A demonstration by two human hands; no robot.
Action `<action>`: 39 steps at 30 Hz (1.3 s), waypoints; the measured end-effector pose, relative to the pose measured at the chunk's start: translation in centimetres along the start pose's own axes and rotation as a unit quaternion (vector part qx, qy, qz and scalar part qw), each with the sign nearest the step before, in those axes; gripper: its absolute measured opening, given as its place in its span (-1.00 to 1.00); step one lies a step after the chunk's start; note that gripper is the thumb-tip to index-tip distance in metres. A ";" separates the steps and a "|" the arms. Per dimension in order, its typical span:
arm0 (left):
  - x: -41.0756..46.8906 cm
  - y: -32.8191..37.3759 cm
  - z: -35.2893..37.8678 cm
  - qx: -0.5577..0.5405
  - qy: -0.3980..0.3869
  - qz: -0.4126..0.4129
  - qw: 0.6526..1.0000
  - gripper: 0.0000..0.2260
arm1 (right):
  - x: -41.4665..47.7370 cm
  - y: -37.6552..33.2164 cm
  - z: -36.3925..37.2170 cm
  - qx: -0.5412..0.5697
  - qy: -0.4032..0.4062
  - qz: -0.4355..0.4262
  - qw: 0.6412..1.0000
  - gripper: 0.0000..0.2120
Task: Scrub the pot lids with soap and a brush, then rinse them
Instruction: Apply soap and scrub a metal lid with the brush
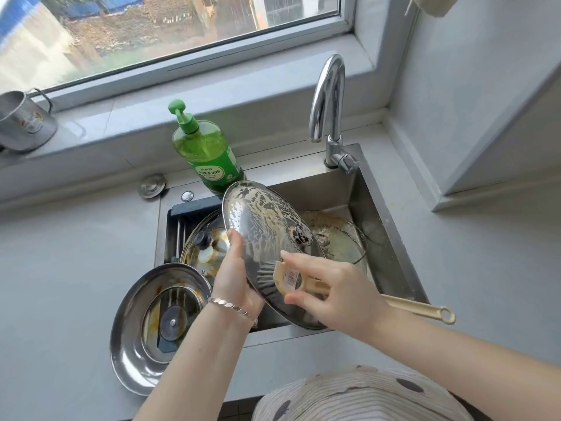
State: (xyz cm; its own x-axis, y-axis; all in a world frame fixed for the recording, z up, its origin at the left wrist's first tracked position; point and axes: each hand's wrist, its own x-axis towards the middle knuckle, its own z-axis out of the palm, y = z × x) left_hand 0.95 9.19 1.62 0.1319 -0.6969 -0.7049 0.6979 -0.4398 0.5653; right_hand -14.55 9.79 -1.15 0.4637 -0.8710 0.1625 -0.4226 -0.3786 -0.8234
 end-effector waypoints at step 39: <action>1.6 2.3 -1.7 0.036 0.059 0.056 0.996 -0.48 | 0.6 1.6 1.5 0.002 -0.070 0.021 0.997 -0.46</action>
State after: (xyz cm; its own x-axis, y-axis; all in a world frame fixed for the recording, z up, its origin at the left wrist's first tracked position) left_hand 3.95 8.03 1.02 0.2916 -0.6746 -0.6782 0.6217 -0.4052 0.6703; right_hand -13.83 9.17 -3.16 0.5494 -0.8340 0.0509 -0.4414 -0.3414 -0.8298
